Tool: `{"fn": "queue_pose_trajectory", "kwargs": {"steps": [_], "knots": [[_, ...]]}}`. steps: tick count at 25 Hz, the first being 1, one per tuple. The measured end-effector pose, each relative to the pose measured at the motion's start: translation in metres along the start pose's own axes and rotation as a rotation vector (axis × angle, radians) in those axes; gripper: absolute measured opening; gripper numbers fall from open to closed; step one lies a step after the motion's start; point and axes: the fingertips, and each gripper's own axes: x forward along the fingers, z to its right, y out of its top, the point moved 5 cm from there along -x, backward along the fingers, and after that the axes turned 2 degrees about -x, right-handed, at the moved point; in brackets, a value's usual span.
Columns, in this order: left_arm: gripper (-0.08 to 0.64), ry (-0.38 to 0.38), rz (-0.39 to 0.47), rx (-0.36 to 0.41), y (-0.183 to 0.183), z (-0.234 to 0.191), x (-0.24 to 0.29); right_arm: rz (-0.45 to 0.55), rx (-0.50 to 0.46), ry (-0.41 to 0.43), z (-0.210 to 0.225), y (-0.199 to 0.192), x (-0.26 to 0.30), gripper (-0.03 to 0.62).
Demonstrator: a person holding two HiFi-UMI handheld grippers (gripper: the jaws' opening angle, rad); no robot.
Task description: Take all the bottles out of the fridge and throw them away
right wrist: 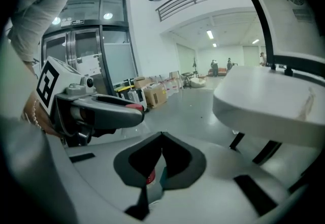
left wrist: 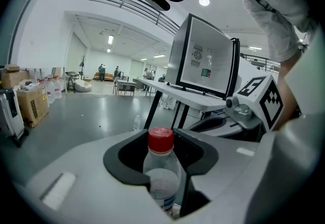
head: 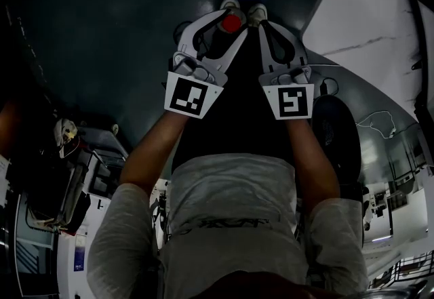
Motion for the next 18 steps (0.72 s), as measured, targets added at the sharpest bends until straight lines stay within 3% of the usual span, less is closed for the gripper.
{"fn": "queue_pose_trajectory", "kwargs": {"steps": [18], "knots": [[0.158,0.056,0.010,-0.003,-0.053,-0.019,0.054,-0.016,0.000,-0.072,0.030,-0.042,0.025,0.009]]}}
